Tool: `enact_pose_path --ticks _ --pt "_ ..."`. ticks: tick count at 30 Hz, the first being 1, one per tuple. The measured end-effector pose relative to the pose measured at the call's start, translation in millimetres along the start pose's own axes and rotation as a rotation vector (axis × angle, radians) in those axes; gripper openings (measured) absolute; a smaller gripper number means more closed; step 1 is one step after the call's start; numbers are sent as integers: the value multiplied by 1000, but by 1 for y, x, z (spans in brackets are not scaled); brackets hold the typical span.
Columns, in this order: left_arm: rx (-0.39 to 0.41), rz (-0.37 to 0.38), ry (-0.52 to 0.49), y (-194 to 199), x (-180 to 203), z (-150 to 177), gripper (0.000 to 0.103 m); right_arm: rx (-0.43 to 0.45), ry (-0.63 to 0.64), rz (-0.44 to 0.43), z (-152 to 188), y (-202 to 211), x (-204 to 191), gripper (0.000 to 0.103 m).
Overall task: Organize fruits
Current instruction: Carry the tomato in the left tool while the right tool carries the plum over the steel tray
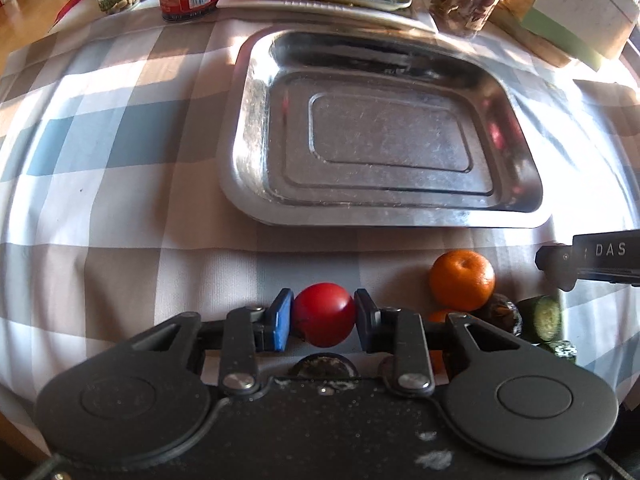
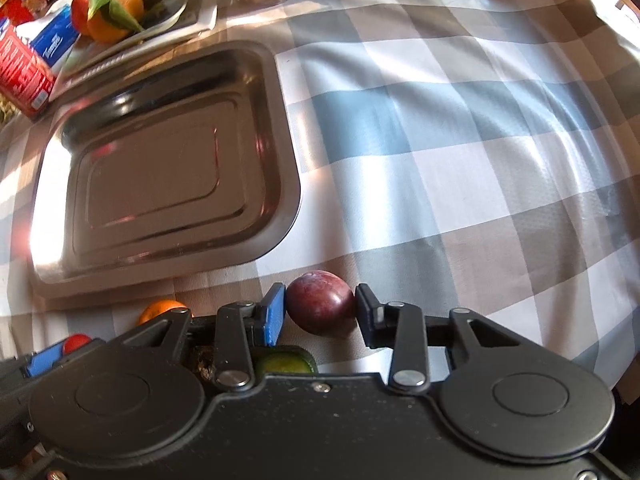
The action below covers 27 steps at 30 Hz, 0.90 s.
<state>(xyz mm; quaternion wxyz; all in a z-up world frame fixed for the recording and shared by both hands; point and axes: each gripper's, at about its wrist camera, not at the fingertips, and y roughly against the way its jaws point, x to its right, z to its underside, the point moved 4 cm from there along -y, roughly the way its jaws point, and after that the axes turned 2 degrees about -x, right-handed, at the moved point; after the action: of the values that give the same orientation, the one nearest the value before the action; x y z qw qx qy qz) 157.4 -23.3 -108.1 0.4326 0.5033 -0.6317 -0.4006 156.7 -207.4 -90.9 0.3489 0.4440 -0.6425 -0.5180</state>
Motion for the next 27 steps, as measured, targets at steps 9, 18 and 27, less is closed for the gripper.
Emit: enact_pose_path --ticks 9,18,27 --pt "63 13 5 31 6 -7 31 4 -44 -34 -6 19 5 46" --pt "89 -7 50 47 0 -14 31 41 -18 -89 -8 38 -9 46" --pt "134 -44 23 74 10 -28 31 69 11 -105 -6 52 -27 46"
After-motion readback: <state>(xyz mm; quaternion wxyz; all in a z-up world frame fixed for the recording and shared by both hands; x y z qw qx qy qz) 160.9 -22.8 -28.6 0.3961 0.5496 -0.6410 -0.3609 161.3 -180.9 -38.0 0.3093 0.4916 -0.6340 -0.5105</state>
